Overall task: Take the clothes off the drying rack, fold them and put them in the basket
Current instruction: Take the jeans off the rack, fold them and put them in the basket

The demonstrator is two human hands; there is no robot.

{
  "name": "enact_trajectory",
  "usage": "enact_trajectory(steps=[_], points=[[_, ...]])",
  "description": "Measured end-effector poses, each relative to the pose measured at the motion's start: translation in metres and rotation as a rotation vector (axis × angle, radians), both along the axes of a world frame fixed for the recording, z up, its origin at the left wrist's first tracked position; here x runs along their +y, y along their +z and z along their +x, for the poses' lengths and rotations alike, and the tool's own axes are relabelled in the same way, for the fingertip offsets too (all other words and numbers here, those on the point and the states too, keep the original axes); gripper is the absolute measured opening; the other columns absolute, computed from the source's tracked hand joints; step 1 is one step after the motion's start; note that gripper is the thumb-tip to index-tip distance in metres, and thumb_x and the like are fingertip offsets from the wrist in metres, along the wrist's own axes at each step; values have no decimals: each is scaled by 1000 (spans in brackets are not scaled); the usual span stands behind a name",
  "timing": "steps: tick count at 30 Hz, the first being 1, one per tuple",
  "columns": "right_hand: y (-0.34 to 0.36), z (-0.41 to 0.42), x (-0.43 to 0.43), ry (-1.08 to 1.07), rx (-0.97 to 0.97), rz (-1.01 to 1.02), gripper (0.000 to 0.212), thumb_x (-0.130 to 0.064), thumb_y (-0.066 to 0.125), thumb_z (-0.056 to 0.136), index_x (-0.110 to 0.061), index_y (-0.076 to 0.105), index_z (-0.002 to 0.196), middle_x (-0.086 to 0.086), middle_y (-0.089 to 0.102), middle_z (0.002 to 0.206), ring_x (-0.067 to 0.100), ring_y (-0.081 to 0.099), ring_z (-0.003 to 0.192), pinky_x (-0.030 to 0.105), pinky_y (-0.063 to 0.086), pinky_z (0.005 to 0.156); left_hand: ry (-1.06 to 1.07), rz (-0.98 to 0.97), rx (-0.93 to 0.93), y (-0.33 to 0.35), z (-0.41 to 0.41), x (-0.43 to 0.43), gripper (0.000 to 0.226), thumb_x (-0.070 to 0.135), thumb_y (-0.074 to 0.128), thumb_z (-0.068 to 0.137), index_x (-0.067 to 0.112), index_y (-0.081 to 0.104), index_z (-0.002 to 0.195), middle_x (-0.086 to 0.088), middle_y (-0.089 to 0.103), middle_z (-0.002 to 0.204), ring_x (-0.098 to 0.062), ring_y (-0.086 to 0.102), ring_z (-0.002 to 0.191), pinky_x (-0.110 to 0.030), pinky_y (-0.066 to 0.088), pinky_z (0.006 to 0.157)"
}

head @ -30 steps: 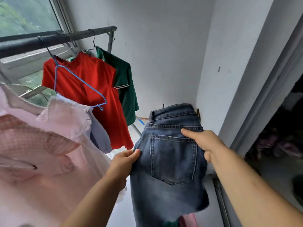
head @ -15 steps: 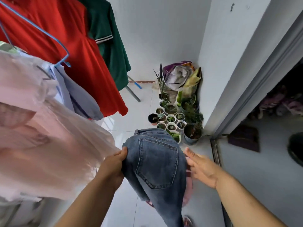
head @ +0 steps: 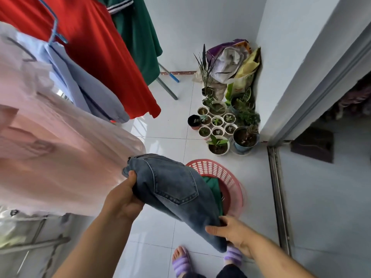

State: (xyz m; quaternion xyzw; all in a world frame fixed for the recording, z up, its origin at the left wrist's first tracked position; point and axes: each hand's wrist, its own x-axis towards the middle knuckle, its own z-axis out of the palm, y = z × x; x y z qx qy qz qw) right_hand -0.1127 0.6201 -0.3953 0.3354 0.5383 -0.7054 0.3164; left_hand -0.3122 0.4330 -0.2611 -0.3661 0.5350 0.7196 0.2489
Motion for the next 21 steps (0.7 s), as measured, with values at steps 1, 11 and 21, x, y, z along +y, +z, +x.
enact_trajectory(steps=[1, 11, 21], points=[[1, -2, 1, -6, 12, 18, 75, -51, 92, 48, -10, 70, 107, 3, 76, 102, 24, 69, 104, 44, 54, 93, 5, -4, 1, -1, -2, -2, 25, 29, 51, 100, 9, 64, 94, -10, 70, 93, -22, 66, 88, -39, 48, 80], [54, -28, 29, -53, 210, 309, 13, -36, 60, 94, -34, 56, 106, -9, 67, 105, 9, 62, 98, 30, 55, 83, -66, -94, 159, -1, -12, -18, 24, 26, 48, 101, 9, 63, 110, -8, 69, 109, -19, 66, 96, -33, 51, 78], [124, -77, 30, -310, 395, 74, 23, -27, 59, 93, -15, 69, 110, 7, 74, 109, 25, 68, 107, 44, 53, 95, -518, -201, 409, -12, -8, -39, 46, 25, 59, 95, 33, 46, 139, 3, 66, 121, -20, 61, 111, -44, 49, 94]])
